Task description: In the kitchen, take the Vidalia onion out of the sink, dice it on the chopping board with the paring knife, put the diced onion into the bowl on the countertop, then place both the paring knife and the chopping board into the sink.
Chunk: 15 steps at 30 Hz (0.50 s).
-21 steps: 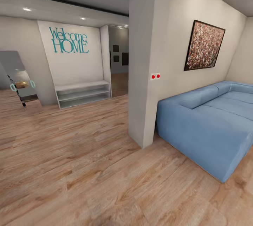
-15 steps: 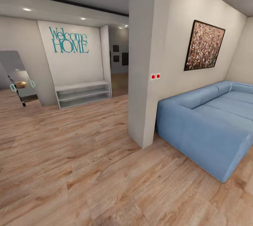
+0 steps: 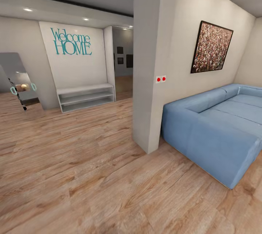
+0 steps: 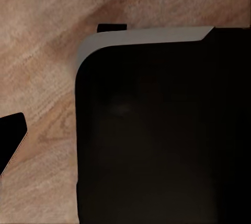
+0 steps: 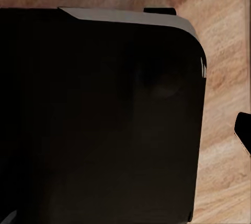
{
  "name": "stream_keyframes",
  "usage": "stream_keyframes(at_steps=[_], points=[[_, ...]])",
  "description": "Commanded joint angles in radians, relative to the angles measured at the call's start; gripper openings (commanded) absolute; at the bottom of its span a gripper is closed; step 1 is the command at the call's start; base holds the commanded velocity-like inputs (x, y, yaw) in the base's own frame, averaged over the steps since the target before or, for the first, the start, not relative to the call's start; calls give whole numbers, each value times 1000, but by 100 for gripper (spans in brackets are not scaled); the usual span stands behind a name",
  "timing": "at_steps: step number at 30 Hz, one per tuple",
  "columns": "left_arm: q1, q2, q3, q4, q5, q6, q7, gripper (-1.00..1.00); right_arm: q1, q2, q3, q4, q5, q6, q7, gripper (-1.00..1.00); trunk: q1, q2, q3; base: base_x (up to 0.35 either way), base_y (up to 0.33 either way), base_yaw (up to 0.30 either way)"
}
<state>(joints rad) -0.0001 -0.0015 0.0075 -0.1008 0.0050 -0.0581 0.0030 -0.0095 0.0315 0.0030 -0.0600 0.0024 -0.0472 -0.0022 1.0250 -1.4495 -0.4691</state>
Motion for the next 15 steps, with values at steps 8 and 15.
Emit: stream_keyframes(at_steps=[8, 15], points=[[0, 9, 4, -46, 1, -5, 12, 100, -1, -9, -3, -44, 2, -48, -13, 100, 0, 0, -1, 0, 0, 0], [0, 40, 4, -85, 6, -11, 51, 100, -1, -10, 0, -84, 2, -88, -42, 100, 0, 0, -1, 0, 0, 0]])
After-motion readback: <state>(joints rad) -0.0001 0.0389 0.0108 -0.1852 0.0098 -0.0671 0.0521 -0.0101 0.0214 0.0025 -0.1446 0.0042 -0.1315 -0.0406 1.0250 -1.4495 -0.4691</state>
